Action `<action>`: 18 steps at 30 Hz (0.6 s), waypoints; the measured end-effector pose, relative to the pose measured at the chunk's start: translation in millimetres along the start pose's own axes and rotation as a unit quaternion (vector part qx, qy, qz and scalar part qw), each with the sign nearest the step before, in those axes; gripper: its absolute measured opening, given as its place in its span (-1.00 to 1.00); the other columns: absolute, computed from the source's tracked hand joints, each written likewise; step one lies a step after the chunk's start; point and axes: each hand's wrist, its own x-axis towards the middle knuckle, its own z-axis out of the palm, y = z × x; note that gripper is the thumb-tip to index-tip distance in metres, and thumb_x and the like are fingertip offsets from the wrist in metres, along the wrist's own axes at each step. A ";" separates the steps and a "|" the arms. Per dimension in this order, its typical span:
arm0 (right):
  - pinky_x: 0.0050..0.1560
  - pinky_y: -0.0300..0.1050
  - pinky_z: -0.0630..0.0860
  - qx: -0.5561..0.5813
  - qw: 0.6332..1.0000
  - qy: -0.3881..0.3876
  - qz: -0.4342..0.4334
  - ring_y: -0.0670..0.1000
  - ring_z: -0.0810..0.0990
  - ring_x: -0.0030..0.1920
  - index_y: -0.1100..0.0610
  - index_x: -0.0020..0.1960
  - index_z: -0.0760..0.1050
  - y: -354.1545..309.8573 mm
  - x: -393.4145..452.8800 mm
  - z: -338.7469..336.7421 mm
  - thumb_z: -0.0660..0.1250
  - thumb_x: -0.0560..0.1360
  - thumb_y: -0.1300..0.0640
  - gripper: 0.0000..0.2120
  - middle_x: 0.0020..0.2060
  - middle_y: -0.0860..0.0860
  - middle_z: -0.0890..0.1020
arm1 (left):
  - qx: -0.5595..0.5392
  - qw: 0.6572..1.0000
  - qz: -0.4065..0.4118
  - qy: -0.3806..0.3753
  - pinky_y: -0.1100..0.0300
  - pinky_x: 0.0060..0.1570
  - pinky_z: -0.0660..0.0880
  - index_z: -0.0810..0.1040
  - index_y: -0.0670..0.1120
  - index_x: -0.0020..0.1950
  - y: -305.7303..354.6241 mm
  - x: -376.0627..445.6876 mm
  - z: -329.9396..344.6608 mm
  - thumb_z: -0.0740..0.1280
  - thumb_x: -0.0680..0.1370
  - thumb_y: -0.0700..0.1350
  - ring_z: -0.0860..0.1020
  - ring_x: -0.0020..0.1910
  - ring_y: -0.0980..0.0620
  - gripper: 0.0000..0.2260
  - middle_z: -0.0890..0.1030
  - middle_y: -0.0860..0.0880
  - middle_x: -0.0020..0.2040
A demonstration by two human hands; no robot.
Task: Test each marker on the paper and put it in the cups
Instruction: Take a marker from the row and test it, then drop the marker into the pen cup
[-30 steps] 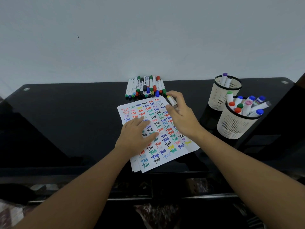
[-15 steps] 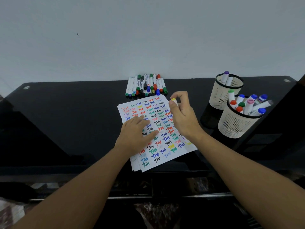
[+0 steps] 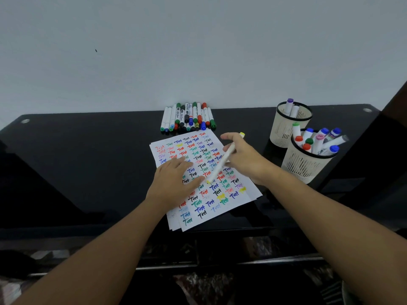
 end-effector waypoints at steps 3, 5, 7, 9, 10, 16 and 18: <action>0.12 0.12 0.66 -0.151 0.988 -0.012 -0.038 0.07 0.61 0.09 -0.06 0.45 0.30 2.8 -6.2 -5.0 0.28 0.59 0.44 -0.42 0.11 0.07 0.52 | 0.000 1.000 0.001 0.000 -0.04 0.57 0.05 0.39 0.13 0.52 -0.7 0.6 0.6 0.16 0.57 0.41 0.16 0.58 0.03 -0.40 0.29 0.08 0.58; -0.01 0.11 0.66 -0.221 0.971 0.027 -0.082 0.03 0.61 -0.07 -0.04 0.26 0.38 8.5 -6.4 -5.4 0.35 0.63 0.27 -0.69 -0.01 0.05 0.58 | -0.004 1.000 0.002 0.005 -0.04 0.57 0.06 0.40 0.13 0.51 -0.9 0.8 1.0 0.17 0.58 0.38 0.17 0.58 0.04 -0.42 0.31 0.08 0.57; -0.16 0.15 0.60 -0.260 0.957 0.061 -0.111 0.09 0.59 -0.21 -0.01 0.17 0.39 9.9 -8.5 -6.8 0.32 0.68 0.05 -0.87 -0.15 0.05 0.60 | -0.009 1.000 0.003 0.010 -0.05 0.57 0.07 0.41 0.12 0.50 -0.5 0.5 1.0 0.19 0.60 0.34 0.19 0.57 0.03 -0.46 0.32 0.07 0.57; -0.26 0.10 0.53 -0.238 0.962 0.074 -0.108 0.13 0.60 -0.23 -0.04 0.25 0.37 5.7 -11.3 -8.8 0.15 0.73 -0.12 -0.80 -0.18 0.06 0.61 | -0.012 1.000 0.005 0.015 -0.05 0.56 0.08 0.42 0.11 0.50 -0.3 -0.1 1.4 0.19 0.61 0.32 0.20 0.57 0.02 -0.47 0.33 0.07 0.56; -0.27 0.05 0.52 -0.194 0.975 0.071 -0.080 0.09 0.59 -0.24 -0.07 0.32 0.36 1.2 -12.3 -9.9 0.09 0.73 -0.16 -0.74 -0.17 0.04 0.61 | -0.013 1.000 0.007 0.017 -0.05 0.56 0.09 0.42 0.10 0.50 -0.3 -0.4 1.3 0.19 0.61 0.32 0.21 0.56 0.02 -0.47 0.34 0.06 0.56; -0.35 -0.15 0.30 0.080 0.991 0.028 0.102 -0.04 0.24 -0.34 0.00 0.21 0.50 -18.0 -10.8 -15.3 0.10 0.69 -0.29 -0.59 -0.34 -0.01 0.32 | -0.011 1.000 0.007 0.018 -0.05 0.57 0.09 0.42 0.11 0.50 0.1 0.2 1.3 0.19 0.60 0.33 0.21 0.57 0.02 -0.46 0.34 0.07 0.56; -0.30 -0.12 0.34 0.071 0.994 0.057 0.061 -0.03 0.28 -0.32 0.12 0.19 0.59 -19.4 -8.1 -16.9 0.19 0.69 -0.23 -0.56 -0.33 0.01 0.34 | -0.012 1.000 0.009 0.020 -0.04 0.56 0.09 0.43 0.11 0.50 -0.2 -0.3 1.5 0.19 0.60 0.34 0.22 0.56 0.03 -0.46 0.34 0.06 0.56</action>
